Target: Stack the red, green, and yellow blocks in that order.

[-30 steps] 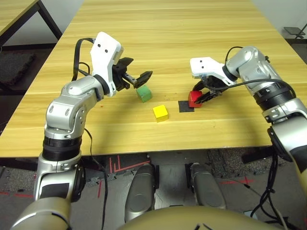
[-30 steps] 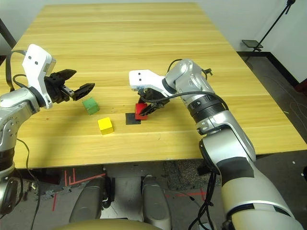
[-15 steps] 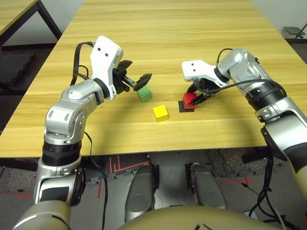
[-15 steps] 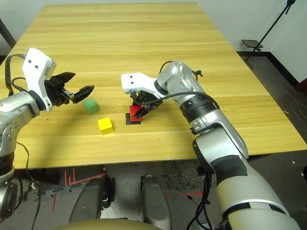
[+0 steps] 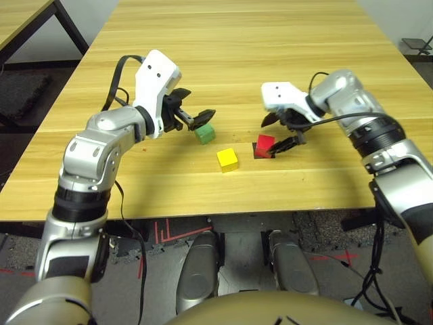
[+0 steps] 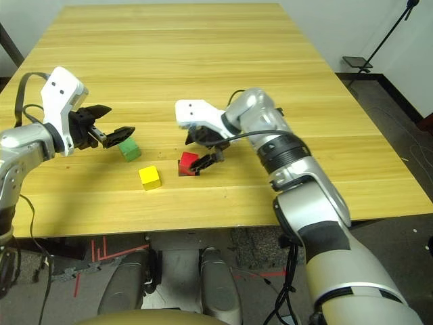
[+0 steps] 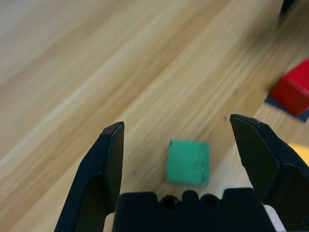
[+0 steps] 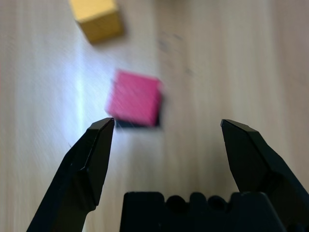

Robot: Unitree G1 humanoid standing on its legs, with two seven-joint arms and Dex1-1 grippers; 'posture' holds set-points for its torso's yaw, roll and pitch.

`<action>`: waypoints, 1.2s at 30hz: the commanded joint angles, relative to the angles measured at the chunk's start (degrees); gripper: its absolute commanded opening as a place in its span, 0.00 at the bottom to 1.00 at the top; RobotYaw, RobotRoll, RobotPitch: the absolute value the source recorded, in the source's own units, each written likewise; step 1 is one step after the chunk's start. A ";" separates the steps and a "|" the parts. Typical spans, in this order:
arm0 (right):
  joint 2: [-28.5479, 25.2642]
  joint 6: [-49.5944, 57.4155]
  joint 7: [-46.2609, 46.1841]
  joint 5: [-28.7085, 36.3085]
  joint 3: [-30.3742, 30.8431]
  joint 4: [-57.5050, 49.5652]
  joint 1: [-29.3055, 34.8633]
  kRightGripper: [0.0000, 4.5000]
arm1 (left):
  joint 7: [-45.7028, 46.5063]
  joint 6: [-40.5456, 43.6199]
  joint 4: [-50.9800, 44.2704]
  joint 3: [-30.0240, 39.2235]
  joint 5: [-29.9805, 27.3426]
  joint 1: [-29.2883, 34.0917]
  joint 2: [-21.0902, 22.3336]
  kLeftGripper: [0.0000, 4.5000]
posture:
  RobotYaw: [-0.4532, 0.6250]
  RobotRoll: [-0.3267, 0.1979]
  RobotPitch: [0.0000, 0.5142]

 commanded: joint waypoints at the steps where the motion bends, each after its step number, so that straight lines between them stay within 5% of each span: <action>1: -3.84 -0.41 1.19 2.05 -3.22 0.58 0.39 1.00 | -4.75 -0.17 6.09 -4.80 2.11 -2.79 0.74 1.00 | 0.58 0.33 0.15; 16: -12.44 16.35 -4.90 10.39 -12.15 -22.39 13.58 1.00 | -14.43 -9.45 23.04 -13.07 12.14 -10.84 -3.14 1.00 | 0.45 0.45 0.11; 31: -12.08 19.09 -9.65 13.83 -11.79 -24.74 14.13 1.00 | -17.49 -10.43 26.46 -13.76 17.19 -9.25 -3.53 1.00 | 0.45 0.45 0.13; 36: -11.66 18.82 -10.48 14.06 -11.74 -23.89 13.43 1.00 | -16.93 -12.20 29.19 -13.25 18.07 -9.19 -5.32 0.70 | 0.44 0.45 0.13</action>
